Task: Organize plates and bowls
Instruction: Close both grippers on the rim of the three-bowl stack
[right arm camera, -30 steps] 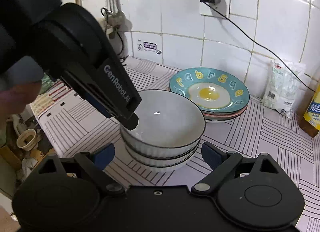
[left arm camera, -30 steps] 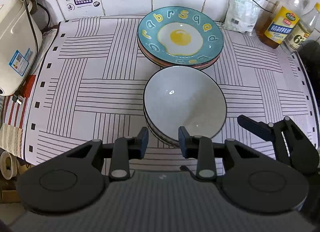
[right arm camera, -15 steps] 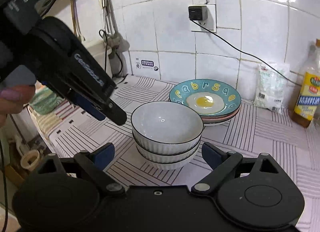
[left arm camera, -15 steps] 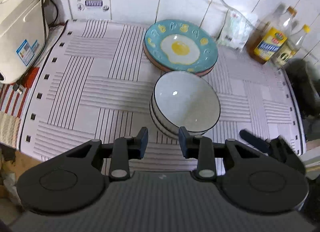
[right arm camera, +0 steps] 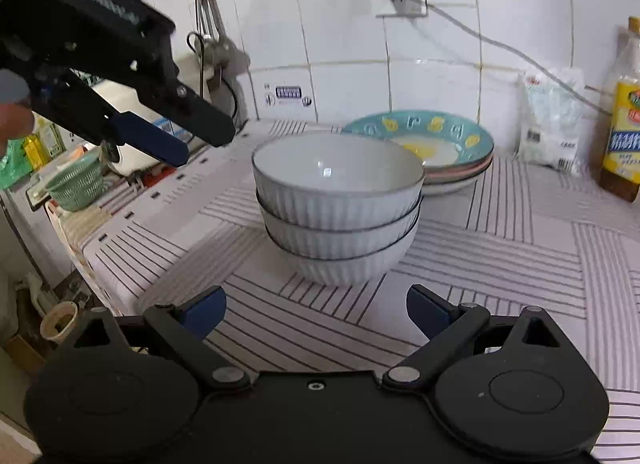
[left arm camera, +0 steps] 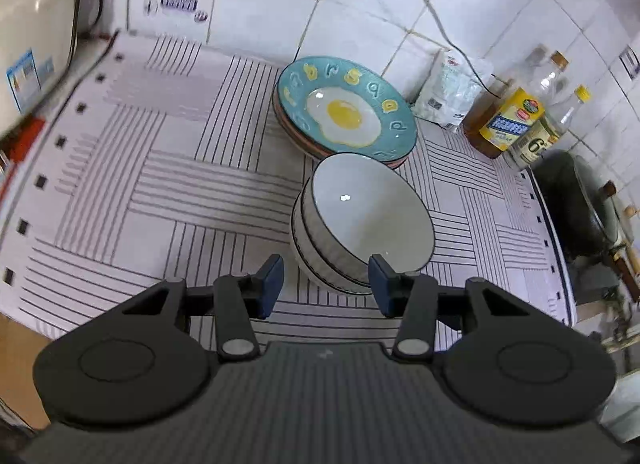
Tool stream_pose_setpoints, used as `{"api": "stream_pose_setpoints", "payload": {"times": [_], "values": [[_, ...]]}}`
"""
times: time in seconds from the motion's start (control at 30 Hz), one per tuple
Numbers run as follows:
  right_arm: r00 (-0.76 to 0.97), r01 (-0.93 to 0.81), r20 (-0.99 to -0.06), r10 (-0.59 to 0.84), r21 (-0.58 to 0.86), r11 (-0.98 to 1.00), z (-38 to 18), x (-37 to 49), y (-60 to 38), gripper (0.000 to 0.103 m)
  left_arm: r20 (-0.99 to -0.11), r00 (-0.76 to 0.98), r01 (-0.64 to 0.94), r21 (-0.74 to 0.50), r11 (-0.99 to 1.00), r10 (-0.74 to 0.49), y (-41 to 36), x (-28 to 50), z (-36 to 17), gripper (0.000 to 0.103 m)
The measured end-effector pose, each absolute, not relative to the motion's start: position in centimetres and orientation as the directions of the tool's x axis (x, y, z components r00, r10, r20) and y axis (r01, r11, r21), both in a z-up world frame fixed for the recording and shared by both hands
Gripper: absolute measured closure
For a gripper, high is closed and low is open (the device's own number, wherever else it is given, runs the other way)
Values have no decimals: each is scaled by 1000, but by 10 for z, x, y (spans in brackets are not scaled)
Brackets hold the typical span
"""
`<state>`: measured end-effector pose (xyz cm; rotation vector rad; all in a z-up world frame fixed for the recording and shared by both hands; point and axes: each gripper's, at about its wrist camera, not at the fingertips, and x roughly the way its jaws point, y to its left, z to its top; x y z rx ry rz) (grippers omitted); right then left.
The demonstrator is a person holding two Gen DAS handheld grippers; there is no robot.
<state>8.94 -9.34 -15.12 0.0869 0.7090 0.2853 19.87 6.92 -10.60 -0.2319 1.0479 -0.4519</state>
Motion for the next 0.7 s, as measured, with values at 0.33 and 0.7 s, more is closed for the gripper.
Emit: {"api": "stream_pose_setpoints", "payload": {"times": [0.33, 0.7], "values": [[718, -203, -630, 295, 215, 955, -184, 128, -95, 4, -739, 424, 211, -481, 851, -524, 76, 228, -132, 57], [754, -220, -583, 303, 211, 952, -194, 151, -94, 2, -767, 328, 348, -445, 825, -552, 45, 261, -157, 57]]}}
